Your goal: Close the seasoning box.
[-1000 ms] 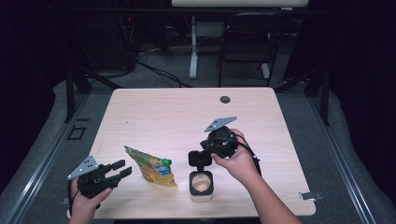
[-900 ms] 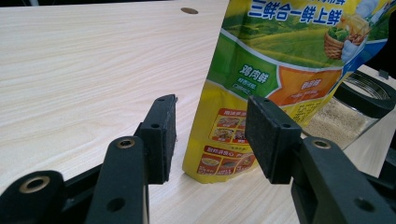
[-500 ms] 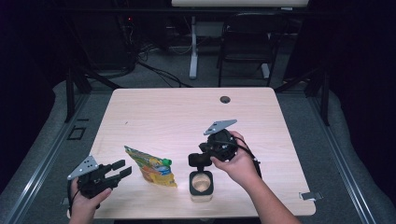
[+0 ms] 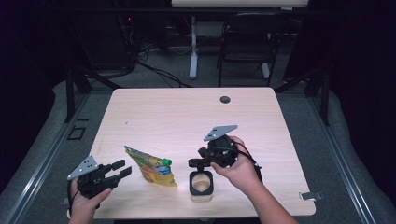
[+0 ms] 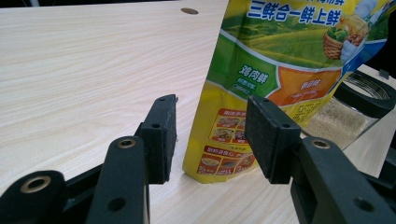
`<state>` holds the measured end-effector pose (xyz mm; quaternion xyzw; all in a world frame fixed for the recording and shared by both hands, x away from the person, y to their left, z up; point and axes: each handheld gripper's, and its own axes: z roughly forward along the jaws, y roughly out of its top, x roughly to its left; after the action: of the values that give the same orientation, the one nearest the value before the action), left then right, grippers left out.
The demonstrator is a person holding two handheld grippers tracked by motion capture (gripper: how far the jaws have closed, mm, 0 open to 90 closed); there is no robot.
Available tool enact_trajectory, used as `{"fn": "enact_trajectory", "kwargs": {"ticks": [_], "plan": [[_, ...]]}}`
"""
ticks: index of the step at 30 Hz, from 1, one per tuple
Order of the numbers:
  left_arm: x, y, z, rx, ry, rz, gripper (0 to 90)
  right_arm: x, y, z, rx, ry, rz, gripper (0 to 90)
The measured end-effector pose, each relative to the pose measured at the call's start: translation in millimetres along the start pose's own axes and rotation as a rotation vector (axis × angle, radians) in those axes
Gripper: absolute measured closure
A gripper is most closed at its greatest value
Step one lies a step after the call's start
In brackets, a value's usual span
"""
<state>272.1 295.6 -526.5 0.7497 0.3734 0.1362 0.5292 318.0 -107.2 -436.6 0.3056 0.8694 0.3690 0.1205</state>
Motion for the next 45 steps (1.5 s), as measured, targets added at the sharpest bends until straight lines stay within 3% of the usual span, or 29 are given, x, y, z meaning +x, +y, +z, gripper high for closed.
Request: {"fn": "enact_trajectory", "kwargs": {"ticks": [9,22,39,45], "plan": [[0.1,-0.1,-0.1,0.001,0.001,0.001,54.1,10.0,-13.8,-1.7,-0.002,0.028,-0.003,87.2],[-0.8,-0.3,0.1,0.000,0.002,-0.001,54.0,22.3,-51.6,6.4,0.005,0.066,0.034,87.1],[-0.2,-0.7,-0.2,-0.002,0.004,-0.006,54.1,26.3,-61.1,0.5,-0.030,0.054,0.037,85.9],[0.0,-0.8,-0.3,-0.004,0.005,-0.009,54.1,23.0,-66.0,-7.3,-0.038,0.019,0.040,85.0]]}}
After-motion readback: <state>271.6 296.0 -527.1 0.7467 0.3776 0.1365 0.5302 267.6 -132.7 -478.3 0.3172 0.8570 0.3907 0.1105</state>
